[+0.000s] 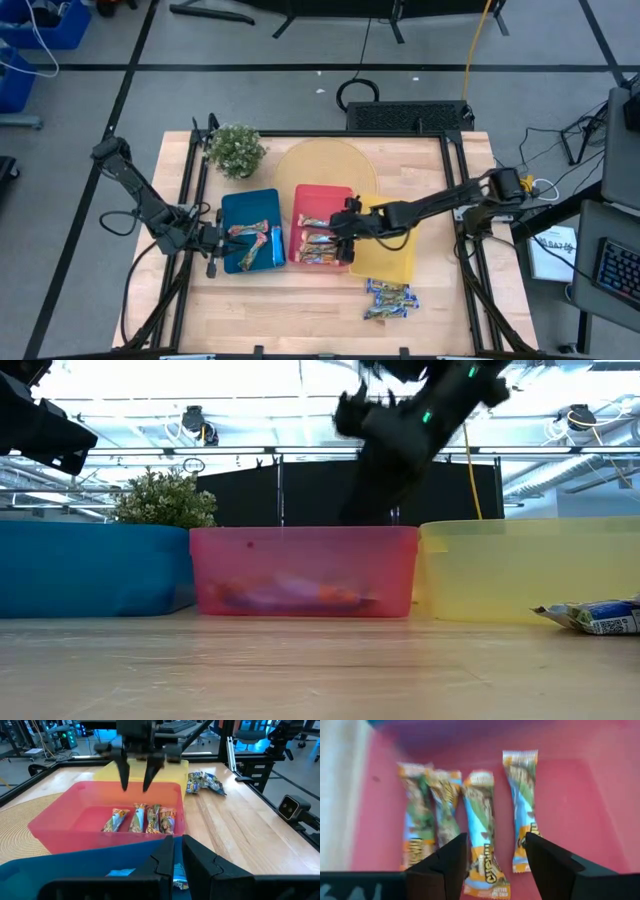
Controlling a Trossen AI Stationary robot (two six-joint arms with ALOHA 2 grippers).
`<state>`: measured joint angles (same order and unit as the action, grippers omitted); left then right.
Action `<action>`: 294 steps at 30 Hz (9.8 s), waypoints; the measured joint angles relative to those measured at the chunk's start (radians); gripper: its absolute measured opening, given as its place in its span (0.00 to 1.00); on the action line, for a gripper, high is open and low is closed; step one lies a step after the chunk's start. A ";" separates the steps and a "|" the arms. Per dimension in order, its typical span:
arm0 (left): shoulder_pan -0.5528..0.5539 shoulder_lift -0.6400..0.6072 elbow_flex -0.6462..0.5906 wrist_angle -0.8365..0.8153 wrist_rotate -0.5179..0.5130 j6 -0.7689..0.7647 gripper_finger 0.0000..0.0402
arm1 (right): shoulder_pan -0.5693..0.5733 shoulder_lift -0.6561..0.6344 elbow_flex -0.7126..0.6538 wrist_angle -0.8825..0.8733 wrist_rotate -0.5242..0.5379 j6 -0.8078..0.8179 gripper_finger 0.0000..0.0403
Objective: Pick and place Granola Bars by type
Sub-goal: Adjust the yellow bin, then put the bottom blue granola bar into the yellow bin
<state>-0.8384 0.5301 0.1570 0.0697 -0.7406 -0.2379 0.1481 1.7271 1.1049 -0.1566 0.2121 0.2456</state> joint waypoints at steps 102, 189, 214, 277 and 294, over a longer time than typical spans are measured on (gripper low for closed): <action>0.000 0.000 0.001 -0.044 -0.002 0.053 0.11 | 0.654 0.327 0.661 -0.921 -0.133 0.704 0.32; 0.000 0.000 0.001 -0.096 -0.001 0.008 0.11 | 0.106 -0.299 -0.358 -0.437 0.070 0.318 0.23; 0.000 0.000 0.001 -0.097 -0.002 0.018 0.11 | 0.320 -0.188 0.287 -0.925 0.155 0.252 0.33; 0.000 0.000 0.000 -0.094 0.008 0.045 0.11 | 0.659 0.042 0.197 -0.686 -0.067 0.799 0.13; 0.000 0.000 0.000 -0.095 0.008 0.050 0.11 | 0.409 -0.349 0.196 -0.782 0.368 0.349 0.11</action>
<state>-0.8387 0.5301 0.1574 -0.0254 -0.7330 -0.1880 0.5575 1.3786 1.3007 -0.9390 0.5805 0.5951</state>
